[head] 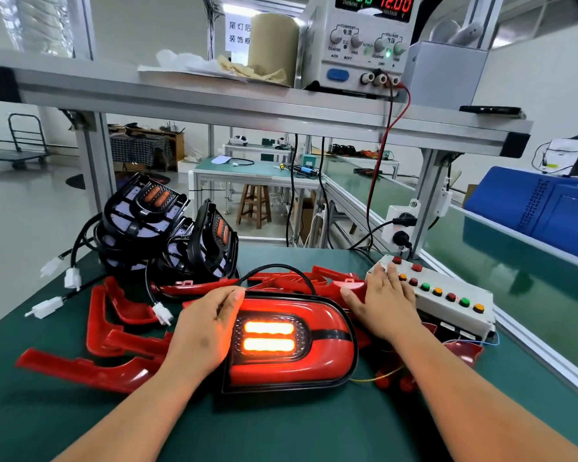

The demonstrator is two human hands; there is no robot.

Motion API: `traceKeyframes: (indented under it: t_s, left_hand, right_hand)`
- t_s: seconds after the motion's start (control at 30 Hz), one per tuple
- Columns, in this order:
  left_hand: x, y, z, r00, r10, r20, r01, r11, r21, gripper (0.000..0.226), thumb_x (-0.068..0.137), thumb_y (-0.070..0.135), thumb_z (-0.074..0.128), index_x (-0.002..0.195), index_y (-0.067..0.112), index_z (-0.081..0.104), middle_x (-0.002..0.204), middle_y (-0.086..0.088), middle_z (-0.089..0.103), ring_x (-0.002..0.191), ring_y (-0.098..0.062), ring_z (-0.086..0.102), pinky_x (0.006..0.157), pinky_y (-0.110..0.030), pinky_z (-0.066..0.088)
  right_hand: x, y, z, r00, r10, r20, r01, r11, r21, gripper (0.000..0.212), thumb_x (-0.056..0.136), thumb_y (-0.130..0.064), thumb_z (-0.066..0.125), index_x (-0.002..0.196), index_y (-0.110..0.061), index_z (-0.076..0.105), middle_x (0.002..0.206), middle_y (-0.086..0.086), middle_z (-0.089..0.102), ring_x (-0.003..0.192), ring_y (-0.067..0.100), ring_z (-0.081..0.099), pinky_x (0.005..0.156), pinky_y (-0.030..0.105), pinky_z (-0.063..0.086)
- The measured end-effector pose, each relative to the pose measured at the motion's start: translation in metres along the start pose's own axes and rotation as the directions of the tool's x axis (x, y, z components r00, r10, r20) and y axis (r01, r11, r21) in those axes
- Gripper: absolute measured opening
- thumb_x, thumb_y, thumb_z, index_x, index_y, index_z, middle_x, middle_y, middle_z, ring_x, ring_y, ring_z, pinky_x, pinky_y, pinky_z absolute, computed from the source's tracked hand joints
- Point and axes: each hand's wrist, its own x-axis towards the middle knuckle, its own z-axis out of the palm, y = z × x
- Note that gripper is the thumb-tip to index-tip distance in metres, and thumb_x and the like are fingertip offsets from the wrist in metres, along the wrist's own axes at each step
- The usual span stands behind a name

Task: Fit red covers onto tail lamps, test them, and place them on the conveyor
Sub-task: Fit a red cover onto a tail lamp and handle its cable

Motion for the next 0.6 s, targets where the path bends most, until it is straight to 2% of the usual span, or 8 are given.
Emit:
traceKeyframes:
  t_s: [0.07, 0.27, 0.43, 0.6]
  left_hand:
    - [-0.0004, -0.0011, 0.0, 1.0, 0.006, -0.003, -0.006, 1.0, -0.005, 0.034, 0.099, 0.037, 0.048, 0.12, 0.02, 0.069, 0.084, 0.034, 0.053, 0.08, 0.028, 0.049, 0.069, 0.009, 0.031]
    - [-0.0007, 0.0016, -0.0009, 1.0, -0.012, 0.023, 0.012, 1.0, -0.01, 0.04, 0.096, 0.044, 0.042, 0.121, 0.024, 0.067, 0.086, 0.03, 0.058, 0.082, 0.018, 0.05, 0.066, 0.006, 0.035]
    - [-0.0012, 0.0037, -0.0015, 0.999, -0.011, 0.032, 0.013, 0.999, -0.037, 0.06, 0.083, 0.058, 0.034, 0.121, 0.024, 0.067, 0.087, 0.031, 0.057, 0.082, 0.019, 0.05, 0.067, 0.003, 0.037]
    - [-0.002, 0.0018, -0.0007, 0.999, -0.031, 0.009, 0.031, 0.999, -0.045, 0.057, 0.084, 0.059, 0.037, 0.116, 0.026, 0.069, 0.084, 0.031, 0.058, 0.08, 0.023, 0.051, 0.066, 0.005, 0.035]
  right_hand:
    - [-0.0002, 0.0003, 0.0024, 1.0, 0.003, -0.013, -0.003, 1.0, 0.009, 0.09, 0.09, -0.072, 0.019, 0.153, -0.008, 0.017, 0.163, 0.008, 0.009, 0.15, 0.021, -0.009, 0.119, 0.044, -0.001]
    - [0.0003, 0.0012, 0.0083, 0.999, 0.007, -0.052, -0.006, 1.0, 0.021, 0.088, 0.089, -0.073, 0.017, 0.152, -0.011, 0.023, 0.163, 0.006, 0.01, 0.15, 0.021, -0.005, 0.119, 0.045, 0.0]
    - [0.0004, 0.0027, 0.0086, 0.999, 0.008, -0.05, -0.007, 1.0, 0.028, 0.088, 0.088, -0.073, 0.017, 0.152, -0.012, 0.023, 0.163, 0.005, 0.009, 0.15, 0.021, -0.006, 0.119, 0.046, -0.001]
    - [-0.0021, 0.0024, 0.0062, 0.998, 0.037, -0.042, -0.035, 0.998, 0.048, 0.085, 0.088, -0.075, 0.017, 0.15, -0.017, 0.029, 0.164, 0.002, 0.009, 0.149, 0.03, -0.011, 0.117, 0.053, -0.006]
